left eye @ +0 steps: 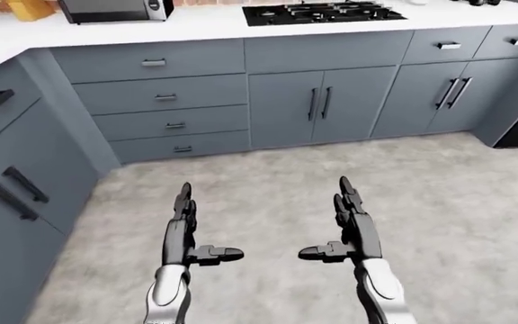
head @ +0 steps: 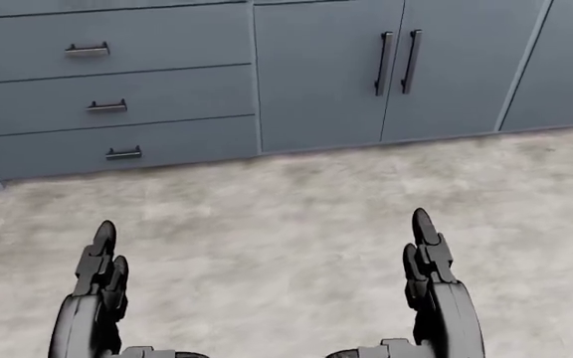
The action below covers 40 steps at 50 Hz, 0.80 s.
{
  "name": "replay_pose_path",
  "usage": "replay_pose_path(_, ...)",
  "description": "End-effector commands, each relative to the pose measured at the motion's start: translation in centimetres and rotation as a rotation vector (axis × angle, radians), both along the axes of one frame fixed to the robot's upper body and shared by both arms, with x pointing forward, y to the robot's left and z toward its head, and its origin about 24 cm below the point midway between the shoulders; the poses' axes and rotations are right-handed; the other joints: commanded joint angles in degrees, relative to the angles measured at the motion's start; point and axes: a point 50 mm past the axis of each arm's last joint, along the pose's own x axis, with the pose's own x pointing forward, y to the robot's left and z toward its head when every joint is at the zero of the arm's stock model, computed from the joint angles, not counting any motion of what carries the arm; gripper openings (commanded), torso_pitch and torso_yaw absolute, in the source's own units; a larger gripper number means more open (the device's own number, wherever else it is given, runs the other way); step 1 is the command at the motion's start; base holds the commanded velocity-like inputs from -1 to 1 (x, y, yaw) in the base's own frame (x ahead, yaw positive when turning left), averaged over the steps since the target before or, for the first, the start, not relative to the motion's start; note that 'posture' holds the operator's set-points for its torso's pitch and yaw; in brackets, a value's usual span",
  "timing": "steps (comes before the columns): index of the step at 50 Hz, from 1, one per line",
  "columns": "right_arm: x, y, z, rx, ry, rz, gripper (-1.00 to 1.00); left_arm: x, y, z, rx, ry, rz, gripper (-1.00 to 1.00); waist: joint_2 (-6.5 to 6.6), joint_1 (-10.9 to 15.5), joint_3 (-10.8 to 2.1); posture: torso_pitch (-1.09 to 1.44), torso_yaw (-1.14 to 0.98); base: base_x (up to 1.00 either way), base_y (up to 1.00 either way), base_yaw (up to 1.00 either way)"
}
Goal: Navigate to the shelves.
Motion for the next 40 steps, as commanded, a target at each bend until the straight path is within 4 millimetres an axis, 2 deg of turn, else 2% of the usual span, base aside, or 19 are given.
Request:
replay_pose_path(1,0.50,-0.30,1.90,-0.007,-0.102,-0.012,1.00,0.63,-0.55,1.99,-0.002,-0.105,-0.025,1.00,-0.15,-0.15,-0.66,0.00,0.00,0.20,0.00,0.00)
replay_pose_path(3,0.55,-0.34,1.81,-0.007,-0.102,-0.013,1.00,0.63,-0.55,1.99,-0.002,-0.105,-0.025,1.00,-1.49,0.05,-0.51,0.00,0.00,0.20,0.00,0.00)
replay_pose_path(5,0.53,-0.34,1.81,-0.006,-0.102,-0.014,1.00,0.63,-0.55,1.99,-0.002,-0.105,-0.025,1.00,-3.49,0.18,-0.68,0.00,0.00,0.20,0.00,0.00)
replay_pose_path(7,0.56,-0.34,1.79,-0.006,-0.102,-0.014,1.00,0.63,-0.55,1.99,-0.002,-0.105,-0.025,1.00,-7.32,-0.12,-1.86,0.00,0.00,0.20,0.00,0.00)
replay_pose_path(8,0.58,-0.34,1.76,-0.007,-0.102,-0.014,1.00,0.63,-0.55,1.99,-0.002,-0.105,-0.025,1.00,-3.94,-0.75,-0.98,0.00,0.00,0.20,0.00,0.00)
replay_pose_path(9,0.59,-0.35,1.76,-0.007,-0.102,-0.013,1.00,0.63,-0.55,1.99,-0.002,-0.105,-0.025,1.00,-5.24,-0.59,-0.82,0.00,0.00,0.21,0.00,0.00)
replay_pose_path(13,0.55,-0.30,1.80,-0.008,-0.102,-0.011,1.00,0.63,-0.55,1.99,-0.002,-0.105,-0.025,1.00,-3.99,-1.29,-0.84,0.00,0.00,0.20,0.00,0.00)
replay_pose_path(17,0.57,-0.31,1.79,-0.009,-0.103,-0.010,1.00,0.63,-0.55,1.99,-0.002,-0.105,-0.025,1.00,-1.22,-1.60,-0.06,0.00,0.00,0.20,0.00,0.00)
replay_pose_path(19,0.60,-0.30,1.76,-0.009,-0.103,-0.010,1.00,0.63,-0.55,1.99,-0.002,-0.105,-0.025,1.00,1.29,-1.78,-0.56,0.00,0.00,0.20,0.00,0.00)
replay_pose_path(20,0.63,-0.32,1.73,-0.009,-0.103,-0.010,1.00,0.63,-0.55,1.99,-0.002,-0.105,-0.025,1.00,3.33,-1.68,-1.23,0.00,0.00,0.19,0.00,0.00)
replay_pose_path(21,0.60,-0.31,1.77,-0.009,-0.102,-0.010,1.00,0.63,-0.55,1.99,-0.002,-0.105,-0.025,1.00,1.59,-0.92,-1.18,0.00,0.00,0.20,0.00,0.00)
replay_pose_path(23,0.56,-0.29,1.84,-0.009,-0.103,-0.009,1.00,0.63,-0.55,1.99,-0.002,-0.105,-0.025,1.00,1.84,-0.70,-0.58,0.00,0.00,0.20,0.00,0.00)
replay_pose_path(26,0.64,-0.29,1.74,-0.011,-0.103,-0.007,1.00,0.63,-0.55,1.99,-0.002,-0.105,-0.025,1.00,0.80,-0.23,-1.07,0.00,0.00,0.20,0.00,0.00)
replay_pose_path(29,0.58,-0.28,1.77,-0.010,-0.103,-0.007,1.00,0.63,-0.55,1.99,-0.002,-0.105,-0.025,1.00,-0.81,0.00,-0.66,0.00,0.00,0.20,0.00,0.00)
replay_pose_path(31,0.55,-0.27,1.81,-0.010,-0.103,-0.008,1.00,0.63,-0.55,1.99,-0.002,-0.105,-0.025,1.00,-2.43,0.18,-0.47,0.00,0.00,0.20,0.00,0.00)
replay_pose_path(34,0.60,-0.31,1.75,-0.009,-0.102,-0.009,1.00,0.63,-0.55,1.99,-0.002,-0.105,-0.025,1.00,-6.41,-0.08,-1.06,0.00,0.00,0.21,0.00,0.00)
replay_pose_path(35,0.58,-0.30,1.77,-0.009,-0.102,-0.009,1.00,0.63,-0.55,1.99,-0.002,-0.105,-0.025,1.00,-3.83,-0.72,-1.07,0.00,0.00,0.20,0.00,0.00)
replay_pose_path(36,0.49,-0.27,1.84,-0.009,-0.102,-0.009,1.00,0.63,-0.55,1.99,-0.002,-0.105,-0.025,1.00,-4.93,-0.47,-0.93,0.00,0.00,0.20,0.00,0.00)
replay_pose_path(40,0.47,-0.28,1.88,-0.008,-0.102,-0.010,1.00,0.63,-0.55,1.99,-0.002,-0.105,-0.025,1.00,-3.81,-1.23,-0.86,0.00,0.00,0.20,0.00,0.00)
